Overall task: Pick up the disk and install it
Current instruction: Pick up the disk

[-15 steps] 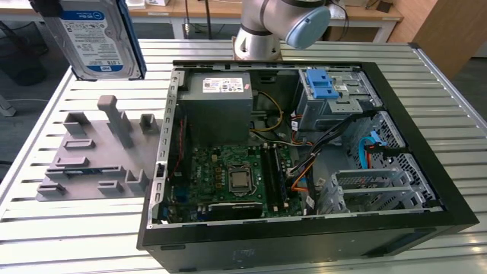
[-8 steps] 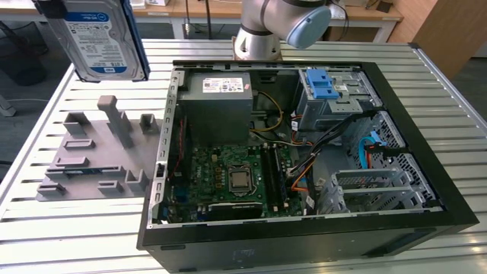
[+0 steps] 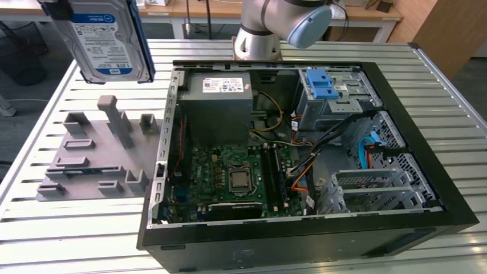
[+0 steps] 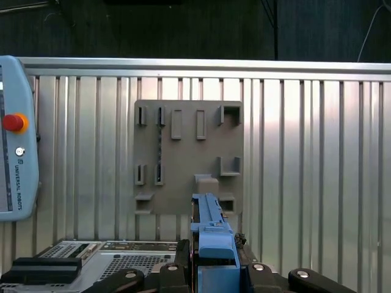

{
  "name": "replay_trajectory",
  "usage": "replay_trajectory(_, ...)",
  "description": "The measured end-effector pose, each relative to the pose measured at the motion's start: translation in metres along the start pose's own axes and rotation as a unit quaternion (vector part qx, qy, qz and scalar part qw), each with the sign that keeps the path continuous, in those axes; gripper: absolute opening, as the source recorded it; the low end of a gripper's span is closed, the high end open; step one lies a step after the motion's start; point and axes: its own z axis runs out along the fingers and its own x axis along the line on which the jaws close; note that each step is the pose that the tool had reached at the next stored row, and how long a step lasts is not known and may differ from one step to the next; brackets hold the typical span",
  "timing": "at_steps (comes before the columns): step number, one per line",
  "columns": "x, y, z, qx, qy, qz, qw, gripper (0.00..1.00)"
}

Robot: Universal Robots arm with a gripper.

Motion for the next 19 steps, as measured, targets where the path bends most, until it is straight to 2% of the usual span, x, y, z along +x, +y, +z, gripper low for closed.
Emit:
replay_trajectory(12, 0.0039, -0.0141, -0.0001, 0.0, 0.0, 0.0, 1.0, 0.36)
replay_trajectory(19, 0.0052, -0.0256, -0.0001, 0.0, 0.0, 0.0, 1.0, 0.36)
